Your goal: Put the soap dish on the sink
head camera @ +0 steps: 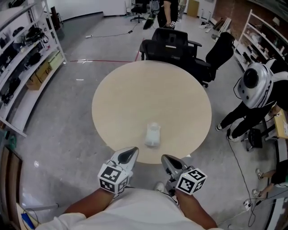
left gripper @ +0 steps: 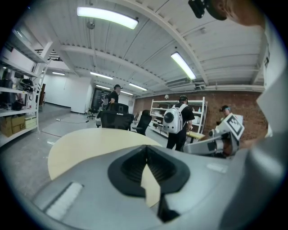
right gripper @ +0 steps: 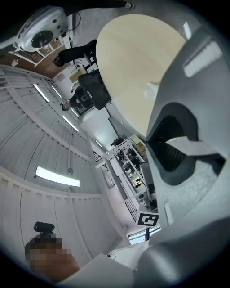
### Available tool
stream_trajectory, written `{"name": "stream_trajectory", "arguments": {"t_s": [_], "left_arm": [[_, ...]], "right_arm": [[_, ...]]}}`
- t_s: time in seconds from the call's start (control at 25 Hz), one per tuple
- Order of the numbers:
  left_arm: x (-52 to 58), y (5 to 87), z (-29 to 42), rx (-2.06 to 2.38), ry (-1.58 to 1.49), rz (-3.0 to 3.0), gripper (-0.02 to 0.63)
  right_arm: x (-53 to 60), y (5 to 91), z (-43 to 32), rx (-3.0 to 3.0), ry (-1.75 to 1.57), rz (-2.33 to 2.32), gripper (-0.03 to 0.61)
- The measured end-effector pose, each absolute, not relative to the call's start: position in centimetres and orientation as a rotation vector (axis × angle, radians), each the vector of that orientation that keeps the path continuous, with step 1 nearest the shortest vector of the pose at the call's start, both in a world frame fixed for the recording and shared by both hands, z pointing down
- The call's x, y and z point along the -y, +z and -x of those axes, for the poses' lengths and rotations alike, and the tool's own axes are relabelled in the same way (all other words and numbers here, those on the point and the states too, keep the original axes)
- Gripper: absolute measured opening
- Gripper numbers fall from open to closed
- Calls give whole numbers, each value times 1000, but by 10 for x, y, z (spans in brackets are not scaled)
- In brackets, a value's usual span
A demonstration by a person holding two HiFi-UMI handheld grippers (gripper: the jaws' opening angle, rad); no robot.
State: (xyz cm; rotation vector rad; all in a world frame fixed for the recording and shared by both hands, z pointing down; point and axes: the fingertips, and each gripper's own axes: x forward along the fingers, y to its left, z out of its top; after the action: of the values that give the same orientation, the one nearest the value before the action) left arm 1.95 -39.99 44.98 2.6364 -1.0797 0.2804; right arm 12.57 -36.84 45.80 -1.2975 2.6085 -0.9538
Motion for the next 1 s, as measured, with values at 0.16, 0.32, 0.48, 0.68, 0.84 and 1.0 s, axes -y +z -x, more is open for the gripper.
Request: {"name": "stream_trajectory", "arguments": {"t_s": [0.16, 0.32, 0.48, 0.68, 0.84, 1.0], "left_arm": [[402, 451, -20, 1064, 272, -2638, 8], [400, 450, -23, 1060, 264, -2640, 8], [399, 450, -25, 1062, 260, -2644, 8], [400, 452, -26, 1069, 265, -2648, 8], [400, 452, -28, 1069, 270, -2651, 8], [401, 451, -29, 1066, 272, -2656, 8]], "right_arm": [[371, 462, -124, -2621, -953, 1320, 2], [371, 463, -127, -2622, -959, 1329, 2], [371, 462, -127, -2634, -942, 1329, 2], [374, 464, -130, -2642, -937, 1323, 2], [375, 463, -129, -2649, -937, 1315, 2], [376, 463, -129, -2654, -937, 1310, 2]]}}
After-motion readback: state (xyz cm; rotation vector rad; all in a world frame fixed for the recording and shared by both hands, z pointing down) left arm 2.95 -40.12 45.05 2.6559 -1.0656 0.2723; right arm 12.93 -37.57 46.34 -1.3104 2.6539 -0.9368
